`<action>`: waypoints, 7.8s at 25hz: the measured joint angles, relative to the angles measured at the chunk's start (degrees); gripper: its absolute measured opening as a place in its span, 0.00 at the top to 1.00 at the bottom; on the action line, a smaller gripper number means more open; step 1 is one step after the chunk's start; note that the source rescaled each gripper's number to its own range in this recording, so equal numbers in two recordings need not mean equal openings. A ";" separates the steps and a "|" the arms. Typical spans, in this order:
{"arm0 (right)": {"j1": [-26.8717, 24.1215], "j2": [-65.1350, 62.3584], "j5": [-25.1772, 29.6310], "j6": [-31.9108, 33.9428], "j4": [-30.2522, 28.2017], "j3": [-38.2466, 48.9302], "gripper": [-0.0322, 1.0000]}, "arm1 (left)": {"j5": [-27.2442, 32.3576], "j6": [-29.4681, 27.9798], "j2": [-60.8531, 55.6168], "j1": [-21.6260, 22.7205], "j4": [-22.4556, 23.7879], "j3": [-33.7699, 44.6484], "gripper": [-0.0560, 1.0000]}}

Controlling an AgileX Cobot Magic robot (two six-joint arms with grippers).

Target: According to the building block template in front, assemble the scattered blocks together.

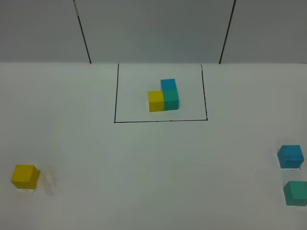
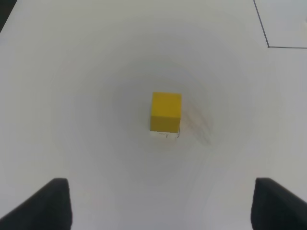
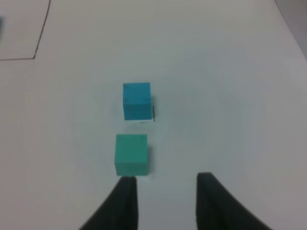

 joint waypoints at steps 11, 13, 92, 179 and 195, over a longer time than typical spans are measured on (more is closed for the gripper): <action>0.00 0.00 0.00 0.00 0.00 0.00 0.97 | 0.00 0.00 0.00 0.00 0.00 0.00 0.30; 0.00 0.00 0.00 0.00 0.00 0.00 0.97 | 0.00 0.00 0.00 0.00 0.00 0.00 0.30; 0.00 0.00 0.00 -0.05 0.00 0.00 0.97 | -37.89 7.12 93.52 0.00 -7.92 -12.14 0.30; -0.01 0.00 -0.02 -0.03 0.15 0.18 0.96 | -18.55 56.48 123.82 -41.01 -10.68 -53.59 0.95; -0.01 0.00 -0.02 -0.03 0.15 0.18 0.96 | -14.37 56.25 116.82 -41.01 -9.54 -53.66 0.07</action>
